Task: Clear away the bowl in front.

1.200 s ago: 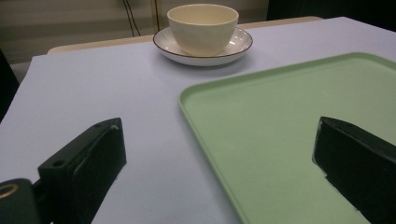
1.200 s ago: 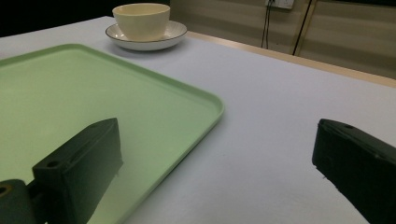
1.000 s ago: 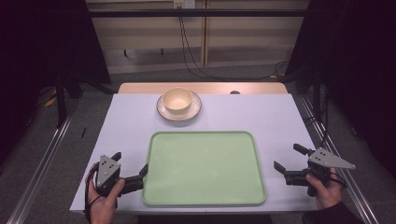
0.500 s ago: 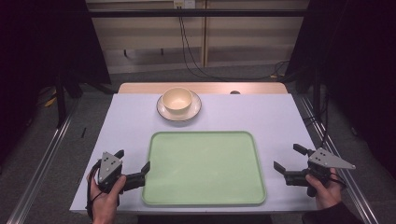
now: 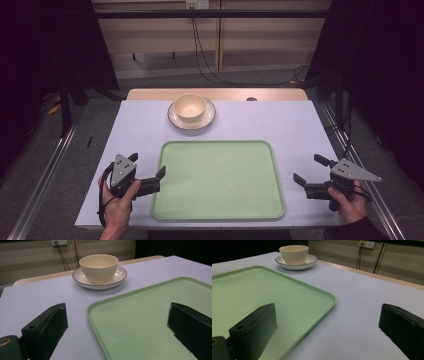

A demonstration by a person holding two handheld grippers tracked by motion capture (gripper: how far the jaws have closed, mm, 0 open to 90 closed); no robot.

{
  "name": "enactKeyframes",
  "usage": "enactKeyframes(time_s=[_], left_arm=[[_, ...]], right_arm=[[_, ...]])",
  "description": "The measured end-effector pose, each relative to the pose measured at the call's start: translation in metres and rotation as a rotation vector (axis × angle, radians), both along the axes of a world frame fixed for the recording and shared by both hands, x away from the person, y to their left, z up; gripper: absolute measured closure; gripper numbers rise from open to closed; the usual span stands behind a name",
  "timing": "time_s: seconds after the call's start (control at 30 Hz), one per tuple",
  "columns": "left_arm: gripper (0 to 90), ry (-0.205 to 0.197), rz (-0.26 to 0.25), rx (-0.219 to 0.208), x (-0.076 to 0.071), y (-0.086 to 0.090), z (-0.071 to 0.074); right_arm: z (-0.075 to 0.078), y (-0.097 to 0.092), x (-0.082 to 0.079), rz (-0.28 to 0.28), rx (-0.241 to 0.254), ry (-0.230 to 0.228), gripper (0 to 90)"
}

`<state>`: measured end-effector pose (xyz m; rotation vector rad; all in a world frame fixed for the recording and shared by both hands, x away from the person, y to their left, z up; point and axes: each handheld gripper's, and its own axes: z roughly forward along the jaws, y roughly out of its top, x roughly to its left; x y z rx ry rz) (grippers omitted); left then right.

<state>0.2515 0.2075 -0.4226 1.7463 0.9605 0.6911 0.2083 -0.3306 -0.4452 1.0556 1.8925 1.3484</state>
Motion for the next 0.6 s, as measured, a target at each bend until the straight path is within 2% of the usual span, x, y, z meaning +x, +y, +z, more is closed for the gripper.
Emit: enactKeyframes(time_s=[0.07,0.27,0.33,0.43,0.5,0.57,0.6], left_arm=[[3.4,-0.003,0.001,0.006,0.001,-0.001,0.001],[2.9,-0.033,-0.011,-0.045,0.013,-0.011,0.016],[2.7,-0.037,-0.019,-0.04,0.017,-0.014,0.017],[2.6,-0.025,-0.022,-0.041,0.022,-0.017,0.016],[2.2,0.001,-0.047,-0.058,0.028,-0.018,0.015],[2.5,0.008,-0.039,-0.058,0.031,-0.017,0.015],[2.7,-0.004,-0.017,-0.027,0.036,-0.018,0.014]], right_arm=[[0.0,0.0,0.0,0.004,-0.006,-0.002,1.3],[0.0,0.0,0.0,0.006,0.002,-0.002,1.3],[0.0,0.001,0.0,0.005,0.003,-0.004,1.3],[0.0,0.0,0.0,0.007,0.007,-0.008,1.3],[0.0,0.0,0.0,0.008,0.008,-0.013,1.2],[0.0,0.0,-0.001,0.009,0.011,-0.01,1.3],[0.0,0.0,-0.001,0.01,0.012,-0.012,1.3]])
